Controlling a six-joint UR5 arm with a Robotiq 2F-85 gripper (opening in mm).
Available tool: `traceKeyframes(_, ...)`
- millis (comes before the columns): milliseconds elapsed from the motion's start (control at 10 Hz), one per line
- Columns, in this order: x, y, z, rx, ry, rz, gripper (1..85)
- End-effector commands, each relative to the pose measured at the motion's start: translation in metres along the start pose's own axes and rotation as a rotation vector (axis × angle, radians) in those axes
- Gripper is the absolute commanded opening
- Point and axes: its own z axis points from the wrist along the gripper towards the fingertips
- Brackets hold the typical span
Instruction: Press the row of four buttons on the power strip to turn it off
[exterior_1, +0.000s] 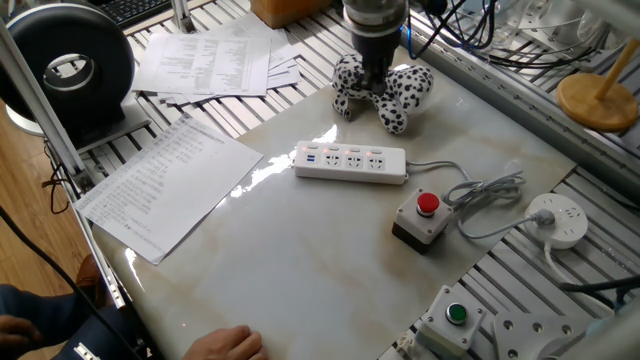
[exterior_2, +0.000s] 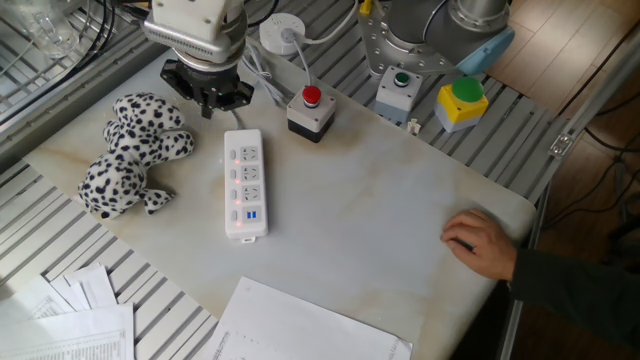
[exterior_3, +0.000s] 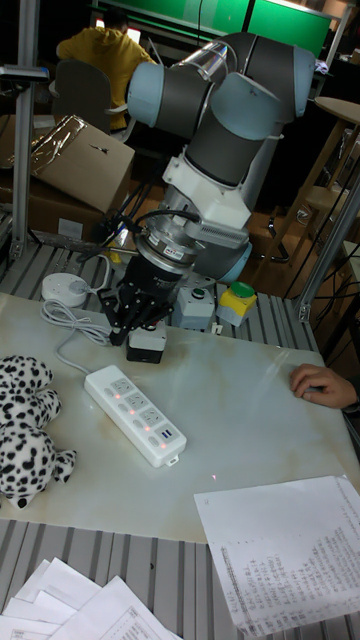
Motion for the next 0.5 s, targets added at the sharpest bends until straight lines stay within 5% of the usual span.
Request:
traceKeyframes(0,-0.002,-0.012,-0.001,0.044,-0.007,-0.075,1.0)
traceKeyframes(200,-0.006,0.008,-0.001,-0.033,-0.028,-0.063,1.0)
traceKeyframes(400,-0.003,0.015,0.013,-0.058,0.000,-0.068,1.0)
